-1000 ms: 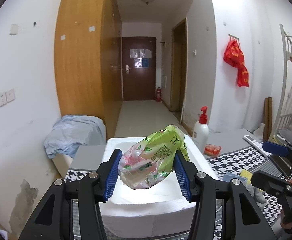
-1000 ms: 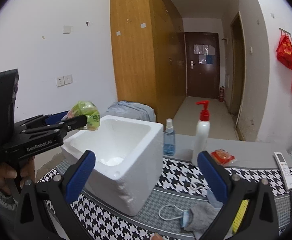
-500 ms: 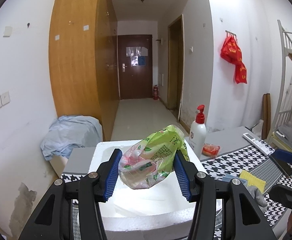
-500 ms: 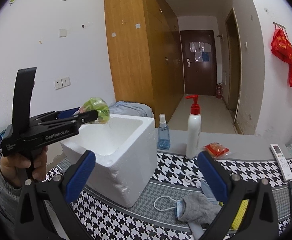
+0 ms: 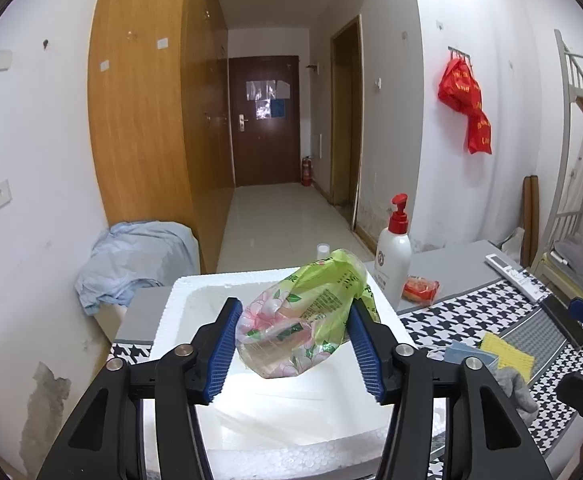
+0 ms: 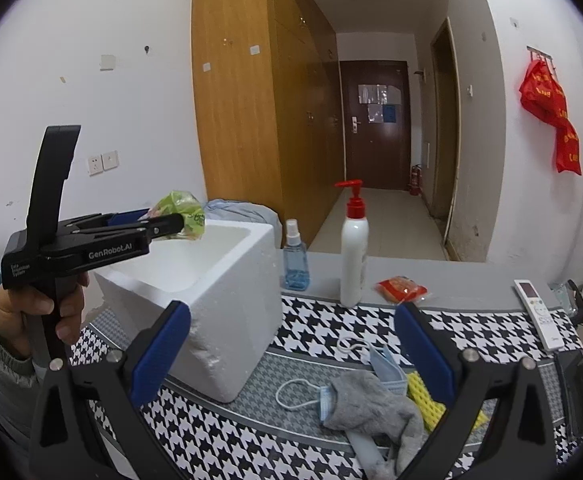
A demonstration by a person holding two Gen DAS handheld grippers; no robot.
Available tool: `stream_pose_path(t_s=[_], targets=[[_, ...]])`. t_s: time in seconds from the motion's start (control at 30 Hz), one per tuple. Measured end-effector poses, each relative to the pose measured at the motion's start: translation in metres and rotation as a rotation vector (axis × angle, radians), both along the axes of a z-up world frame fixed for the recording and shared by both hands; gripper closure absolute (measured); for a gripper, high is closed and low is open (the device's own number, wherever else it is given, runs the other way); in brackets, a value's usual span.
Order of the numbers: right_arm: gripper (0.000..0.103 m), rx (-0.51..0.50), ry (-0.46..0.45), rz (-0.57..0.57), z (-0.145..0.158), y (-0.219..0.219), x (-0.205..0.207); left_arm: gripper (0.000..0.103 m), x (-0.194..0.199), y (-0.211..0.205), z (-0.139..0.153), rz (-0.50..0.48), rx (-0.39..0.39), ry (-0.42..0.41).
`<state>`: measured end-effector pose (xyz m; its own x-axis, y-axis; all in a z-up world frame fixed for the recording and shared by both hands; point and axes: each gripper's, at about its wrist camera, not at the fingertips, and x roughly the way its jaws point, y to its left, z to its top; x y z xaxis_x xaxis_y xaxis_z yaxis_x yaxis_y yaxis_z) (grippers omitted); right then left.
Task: Organize soft objects
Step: 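Lower the wipes packet into the foam box and open the left gripper, then withdraw both grippers from the box toward the grey sock and yellow sponge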
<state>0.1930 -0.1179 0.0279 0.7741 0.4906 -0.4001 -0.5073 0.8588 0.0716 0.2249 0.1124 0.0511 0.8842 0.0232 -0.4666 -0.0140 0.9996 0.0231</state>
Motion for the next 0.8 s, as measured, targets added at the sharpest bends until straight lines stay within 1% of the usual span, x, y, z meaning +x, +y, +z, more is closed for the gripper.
stream_pose_path(t_s=[0.07, 0.27, 0.37, 0.47, 0.57, 0.67, 0.8], targets=[[0.0, -0.008, -0.005, -0.001, -0.001, 0.0, -0.001, 0.028, 0.004, -0.001, -0.002, 0.004, 0.007, 0.007], [0.0, -0.02, -0.017, 0.004, -0.001, -0.001, -0.003, 0.005, 0.0, -0.002, -0.004, 0.011, 0.009, -0.01], [0.0, -0.021, -0.021, 0.004, -0.002, -0.002, -0.003, 0.001, -0.003, -0.004, -0.003, 0.003, -0.004, -0.021], [0.0, -0.024, -0.031, -0.003, -0.002, -0.004, -0.005, 0.001, -0.007, -0.005, -0.003, -0.007, -0.024, -0.02], [0.0, -0.025, -0.043, -0.007, -0.002, -0.006, -0.008, 0.001, -0.013, -0.006, -0.001, 0.0, -0.028, -0.034], [0.0, -0.003, -0.046, -0.004, -0.001, -0.011, -0.011, 0.001, -0.022, -0.009, 0.001, -0.007, -0.053, -0.047], [0.0, 0.013, -0.054, 0.003, 0.0, -0.014, -0.016, 0.001, -0.038, -0.016, 0.005, -0.006, -0.046, -0.075]])
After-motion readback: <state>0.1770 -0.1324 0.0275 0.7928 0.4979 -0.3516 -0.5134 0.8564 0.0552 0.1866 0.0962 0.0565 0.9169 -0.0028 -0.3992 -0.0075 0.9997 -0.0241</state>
